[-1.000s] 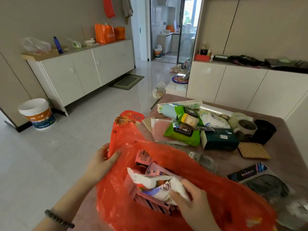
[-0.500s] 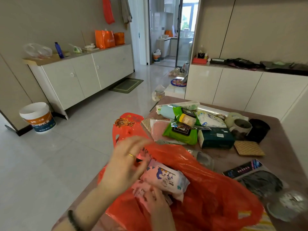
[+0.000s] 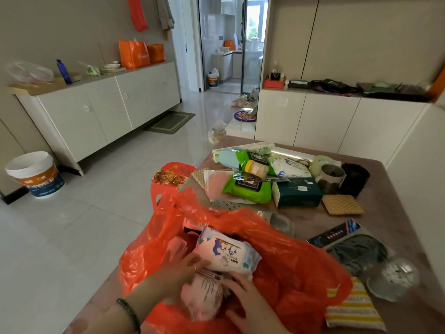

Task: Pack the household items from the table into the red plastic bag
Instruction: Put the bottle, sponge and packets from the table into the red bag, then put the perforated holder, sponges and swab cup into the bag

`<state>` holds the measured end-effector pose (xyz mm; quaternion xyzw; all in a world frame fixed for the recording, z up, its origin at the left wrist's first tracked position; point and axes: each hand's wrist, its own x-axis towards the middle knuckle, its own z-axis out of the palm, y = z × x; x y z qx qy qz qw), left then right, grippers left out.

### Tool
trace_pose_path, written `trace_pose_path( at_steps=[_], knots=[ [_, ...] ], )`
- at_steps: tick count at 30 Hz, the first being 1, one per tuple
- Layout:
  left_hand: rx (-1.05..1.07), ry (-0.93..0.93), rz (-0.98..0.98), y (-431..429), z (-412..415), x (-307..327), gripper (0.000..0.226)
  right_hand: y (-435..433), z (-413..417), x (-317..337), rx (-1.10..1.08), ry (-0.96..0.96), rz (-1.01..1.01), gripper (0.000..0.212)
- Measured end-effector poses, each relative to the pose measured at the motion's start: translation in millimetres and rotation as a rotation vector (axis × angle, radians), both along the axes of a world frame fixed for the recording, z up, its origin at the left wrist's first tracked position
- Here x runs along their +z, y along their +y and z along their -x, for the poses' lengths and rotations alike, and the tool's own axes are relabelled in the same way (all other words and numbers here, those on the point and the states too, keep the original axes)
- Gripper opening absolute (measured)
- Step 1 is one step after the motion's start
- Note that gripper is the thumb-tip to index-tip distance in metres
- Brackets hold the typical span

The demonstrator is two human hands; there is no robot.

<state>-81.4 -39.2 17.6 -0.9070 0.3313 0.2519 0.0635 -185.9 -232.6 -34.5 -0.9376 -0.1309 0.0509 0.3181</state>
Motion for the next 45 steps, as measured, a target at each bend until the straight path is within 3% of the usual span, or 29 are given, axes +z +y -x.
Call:
trace_pose_path(
  at_steps=[3, 9, 12, 14, 16, 21, 23, 25, 27, 30, 36, 41, 45],
  knots=[
    [-0.081, -0.142, -0.080, 6.6, 0.0, -7.2, 0.083, -29.6, -1.7, -7.6, -0.102, -0.010, 0.256, 0.072],
    [-0.019, -0.177, 0.004, 13.7, -11.4, -14.9, 0.062, -57.5, 8.2, 14.4, -0.090, 0.187, 0.358, 0.039],
    [0.035, -0.098, 0.047, 15.2, -18.8, -10.3, 0.046, -67.9, 13.9, 25.3, -0.051, 0.288, 0.331, 0.005],
    [0.040, -0.015, 0.163, 14.0, -22.8, -5.4, 0.052, -72.1, 20.7, 38.3, -0.063, 0.337, 0.242, 0.017],
    [-0.040, 0.022, 0.301, 3.5, -25.9, 5.6, 0.053, -73.6, 24.3, 59.8, -0.095, 0.289, 0.043, 0.015],
    [-0.116, 0.197, 0.787, -67.4, -30.4, 50.5, 0.065, -101.7, 5.4, 100.0, -0.521, -0.070, -0.514, 0.022],
    [-0.090, 0.176, 0.943, -95.9, -40.7, 57.1, 0.058, -117.8, -14.9, 106.1, -0.652, -0.160, -0.549, 0.026],
    [-0.039, 0.119, 1.014, -122.1, -56.6, 59.4, 0.052, -132.0, -39.3, 102.7, -0.717, -0.117, -0.506, 0.037],
    [0.056, 0.053, 0.989, -140.3, -80.7, 53.7, 0.047, -142.8, -63.2, 91.2, -0.757, 0.012, -0.462, 0.059],
    [0.307, 0.038, 0.808, -147.4, -120.1, 37.1, 0.059, -153.4, -91.9, 67.7, -0.748, 0.196, -0.329, 0.082],
    [0.625, 0.245, 0.578, -120.2, -165.4, -3.6, 0.086, -168.0, -127.4, 16.5, -0.661, 0.465, -0.203, 0.111],
    [0.671, 0.250, 0.493, -127.9, -176.6, -18.5, 0.097, -167.1, -139.4, -1.3, -0.623, 0.409, -0.067, 0.100],
    [0.790, 0.264, 0.665, -131.4, -174.2, -8.8, 0.088, -175.2, -134.5, 30.1, -0.620, 0.226, 0.024, 0.087]
  ],
)
